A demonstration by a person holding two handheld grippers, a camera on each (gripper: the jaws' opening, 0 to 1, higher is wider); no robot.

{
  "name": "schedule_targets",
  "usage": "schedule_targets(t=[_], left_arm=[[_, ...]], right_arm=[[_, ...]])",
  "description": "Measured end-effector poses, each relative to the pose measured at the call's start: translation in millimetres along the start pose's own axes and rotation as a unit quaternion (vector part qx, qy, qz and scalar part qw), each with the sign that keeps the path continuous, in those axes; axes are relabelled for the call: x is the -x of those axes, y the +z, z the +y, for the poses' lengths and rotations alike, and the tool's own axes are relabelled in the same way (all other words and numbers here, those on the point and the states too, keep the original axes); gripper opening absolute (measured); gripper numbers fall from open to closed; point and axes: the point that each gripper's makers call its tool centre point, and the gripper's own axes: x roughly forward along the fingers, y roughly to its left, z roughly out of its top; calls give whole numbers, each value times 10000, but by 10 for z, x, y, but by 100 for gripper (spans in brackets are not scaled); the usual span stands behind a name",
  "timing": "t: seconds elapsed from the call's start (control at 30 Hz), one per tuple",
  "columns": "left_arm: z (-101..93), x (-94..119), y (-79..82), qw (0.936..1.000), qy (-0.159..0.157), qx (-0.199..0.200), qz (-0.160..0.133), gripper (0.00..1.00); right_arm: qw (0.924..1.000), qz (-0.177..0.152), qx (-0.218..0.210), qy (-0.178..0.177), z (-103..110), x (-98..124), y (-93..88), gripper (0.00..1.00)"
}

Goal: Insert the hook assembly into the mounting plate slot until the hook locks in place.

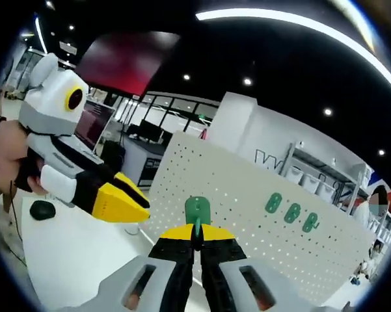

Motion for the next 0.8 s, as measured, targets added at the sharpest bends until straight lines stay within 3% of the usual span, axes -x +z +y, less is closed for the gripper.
schedule_targets(t=[0.13,0.33,0.67,0.8], left_arm=[[-3,-51,28,10000,-37,-32,13,14],[-30,-94,73,9999,-140,-16,-43,13],[2,-62,24,9998,-209,-59,19,8],[20,-19,-8,9997,-246,-35,30,6]], right_arm=[[9999,-32,68,76,50,30,7,1],[9981,-68,511,326,203,64,34,1],[9867,-150,1427,769,399,57,78,1],[9855,-153,1459,853,430,58,74,1]])
